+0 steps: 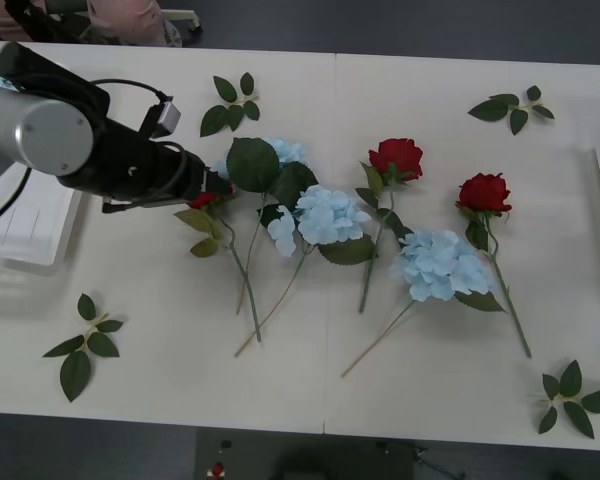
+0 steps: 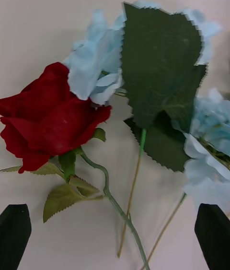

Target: Put the red flowers into the right box and the blue flowers into the left box

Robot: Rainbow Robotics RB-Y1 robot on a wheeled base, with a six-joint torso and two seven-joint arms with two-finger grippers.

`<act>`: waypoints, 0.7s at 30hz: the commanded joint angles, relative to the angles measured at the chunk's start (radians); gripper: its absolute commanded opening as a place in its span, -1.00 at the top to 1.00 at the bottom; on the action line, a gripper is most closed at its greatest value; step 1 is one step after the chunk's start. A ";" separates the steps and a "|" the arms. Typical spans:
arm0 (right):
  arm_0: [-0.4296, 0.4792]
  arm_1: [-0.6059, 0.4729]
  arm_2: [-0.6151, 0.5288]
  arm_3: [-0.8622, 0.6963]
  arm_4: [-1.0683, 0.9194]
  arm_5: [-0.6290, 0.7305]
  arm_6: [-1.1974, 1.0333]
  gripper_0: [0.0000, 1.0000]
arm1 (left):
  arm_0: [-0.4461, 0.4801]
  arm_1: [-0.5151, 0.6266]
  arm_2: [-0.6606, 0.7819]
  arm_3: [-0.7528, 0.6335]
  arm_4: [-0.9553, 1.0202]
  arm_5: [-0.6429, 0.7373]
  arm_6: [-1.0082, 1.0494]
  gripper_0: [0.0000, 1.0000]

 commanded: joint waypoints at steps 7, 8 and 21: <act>0.005 -0.104 -0.051 -0.650 0.028 0.409 -0.456 -0.52 | -0.012 -0.138 -0.032 0.108 -0.229 -0.025 0.080 -1.00; 0.005 -0.087 -0.051 -0.690 0.042 0.444 -0.518 -0.52 | -0.037 -0.152 -0.050 0.137 -0.254 -0.025 0.081 -1.00; 0.011 0.221 -0.050 -0.626 0.316 0.584 -0.763 -0.52 | -0.159 -0.184 -0.257 0.296 -0.360 -0.172 0.098 -1.00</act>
